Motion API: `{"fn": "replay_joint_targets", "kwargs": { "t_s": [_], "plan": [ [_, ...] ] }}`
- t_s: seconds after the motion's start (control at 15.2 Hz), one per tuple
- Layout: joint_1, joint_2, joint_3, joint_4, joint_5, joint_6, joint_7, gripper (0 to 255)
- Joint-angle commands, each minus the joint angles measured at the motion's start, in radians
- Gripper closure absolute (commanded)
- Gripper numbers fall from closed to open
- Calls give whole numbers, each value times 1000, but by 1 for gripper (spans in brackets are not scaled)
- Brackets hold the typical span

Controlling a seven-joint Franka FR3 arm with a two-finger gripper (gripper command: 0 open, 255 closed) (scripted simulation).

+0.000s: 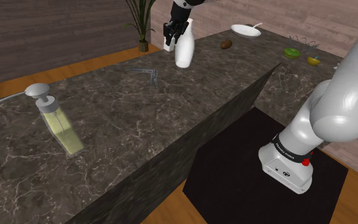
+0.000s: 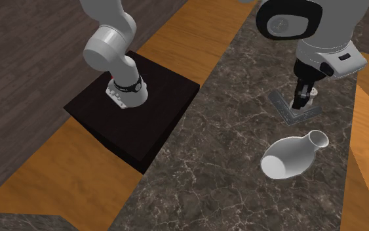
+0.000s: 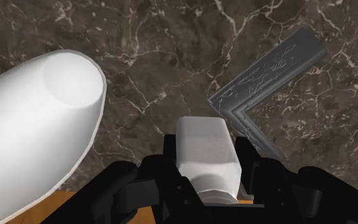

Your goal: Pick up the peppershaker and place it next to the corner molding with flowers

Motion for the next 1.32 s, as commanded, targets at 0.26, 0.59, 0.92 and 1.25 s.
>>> {"fn": "replay_joint_targets", "kwargs": {
  "t_s": [0.26,0.59,0.92,1.25],
  "plan": [
    [0,26,1,-49,5,75,-3,255],
    [-1,52,2,-84,11,137,-8,255],
    [-2,83,4,-114,18,197,-13,255],
    [-4,119,7,-138,26,257,-19,255]
  ]
}}
